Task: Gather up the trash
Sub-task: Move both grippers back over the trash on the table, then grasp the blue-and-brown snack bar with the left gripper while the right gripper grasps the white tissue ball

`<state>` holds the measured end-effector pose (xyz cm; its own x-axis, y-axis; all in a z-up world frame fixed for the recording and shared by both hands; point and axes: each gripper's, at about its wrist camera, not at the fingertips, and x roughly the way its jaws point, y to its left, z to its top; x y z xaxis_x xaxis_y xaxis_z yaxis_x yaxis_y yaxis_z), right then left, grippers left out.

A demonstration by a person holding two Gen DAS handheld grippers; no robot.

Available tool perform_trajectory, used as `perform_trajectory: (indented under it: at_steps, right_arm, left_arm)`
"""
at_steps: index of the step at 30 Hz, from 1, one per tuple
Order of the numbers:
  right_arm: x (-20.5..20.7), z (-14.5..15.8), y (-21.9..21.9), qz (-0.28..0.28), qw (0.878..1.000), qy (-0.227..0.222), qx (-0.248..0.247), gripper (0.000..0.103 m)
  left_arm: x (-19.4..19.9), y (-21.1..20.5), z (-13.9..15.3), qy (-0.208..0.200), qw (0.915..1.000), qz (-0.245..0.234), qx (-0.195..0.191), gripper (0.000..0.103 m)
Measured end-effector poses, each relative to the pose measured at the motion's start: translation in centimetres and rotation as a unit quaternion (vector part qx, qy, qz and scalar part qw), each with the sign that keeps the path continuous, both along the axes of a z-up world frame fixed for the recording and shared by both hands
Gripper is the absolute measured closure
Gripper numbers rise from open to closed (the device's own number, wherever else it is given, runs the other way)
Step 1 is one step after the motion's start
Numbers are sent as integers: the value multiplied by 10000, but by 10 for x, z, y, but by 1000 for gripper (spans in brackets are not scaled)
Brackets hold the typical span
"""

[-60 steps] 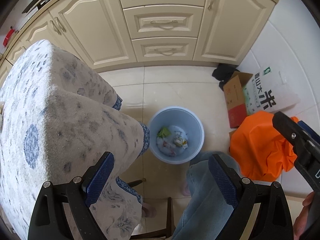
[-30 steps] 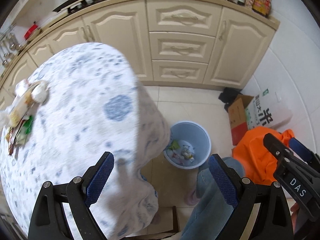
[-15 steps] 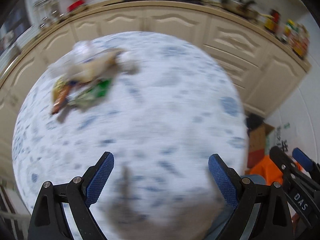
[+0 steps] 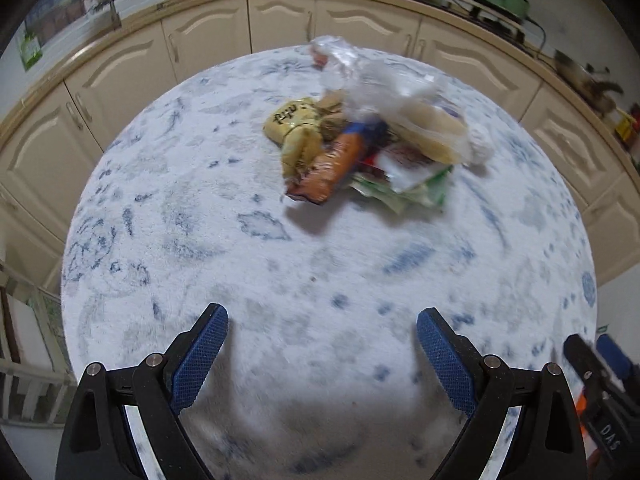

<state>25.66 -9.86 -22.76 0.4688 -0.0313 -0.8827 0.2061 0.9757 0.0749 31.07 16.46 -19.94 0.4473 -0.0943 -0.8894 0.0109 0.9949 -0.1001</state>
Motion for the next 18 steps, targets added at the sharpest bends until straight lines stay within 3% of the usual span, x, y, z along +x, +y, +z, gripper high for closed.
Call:
perform_trajectory:
  at_steps: [5, 9, 16, 18]
  right_arm:
    - [14, -6, 11, 179, 9997, 113, 141, 24]
    - [21, -9, 13, 187, 9997, 130, -124, 24]
    - [39, -15, 7, 124, 9995, 213, -201, 24]
    - [45, -15, 7, 134, 9995, 212, -190, 24]
  left_arm:
    - [27, 19, 0, 52, 9995, 105, -298, 11]
    - [50, 28, 4, 62, 9984, 209, -518, 11]
    - [91, 25, -2, 55, 9990, 282, -349, 11]
    - [99, 22, -8, 120, 9991, 213, -353, 20]
